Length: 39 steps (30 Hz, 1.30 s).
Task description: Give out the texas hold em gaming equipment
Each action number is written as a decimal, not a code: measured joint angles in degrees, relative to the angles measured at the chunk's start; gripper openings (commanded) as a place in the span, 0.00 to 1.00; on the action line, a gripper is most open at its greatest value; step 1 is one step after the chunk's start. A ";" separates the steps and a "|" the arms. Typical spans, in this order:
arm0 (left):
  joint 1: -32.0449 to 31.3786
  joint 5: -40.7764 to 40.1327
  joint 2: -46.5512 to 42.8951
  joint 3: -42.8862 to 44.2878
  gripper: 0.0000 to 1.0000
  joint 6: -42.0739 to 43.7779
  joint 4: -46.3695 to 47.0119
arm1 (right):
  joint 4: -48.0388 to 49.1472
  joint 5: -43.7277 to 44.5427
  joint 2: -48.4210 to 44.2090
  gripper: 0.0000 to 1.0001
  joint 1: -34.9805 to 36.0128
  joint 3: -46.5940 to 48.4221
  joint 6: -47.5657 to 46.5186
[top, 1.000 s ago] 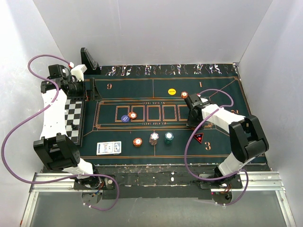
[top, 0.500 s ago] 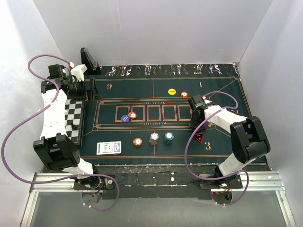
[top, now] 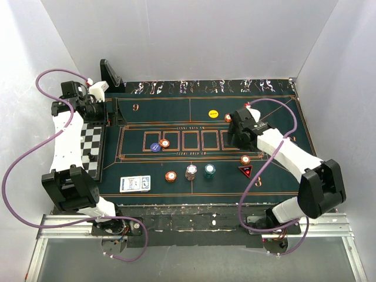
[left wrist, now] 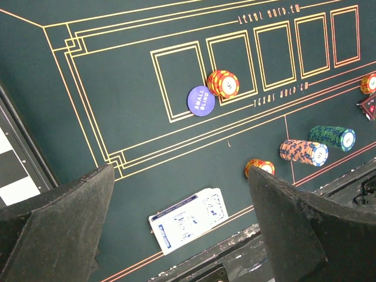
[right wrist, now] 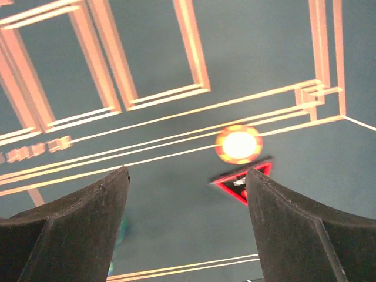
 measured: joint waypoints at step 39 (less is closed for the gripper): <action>0.11 0.57 -0.02 -2.16 0.98 -0.11 0.50 | -0.37 -12.98 20.46 0.74 31.06 19.50 -13.27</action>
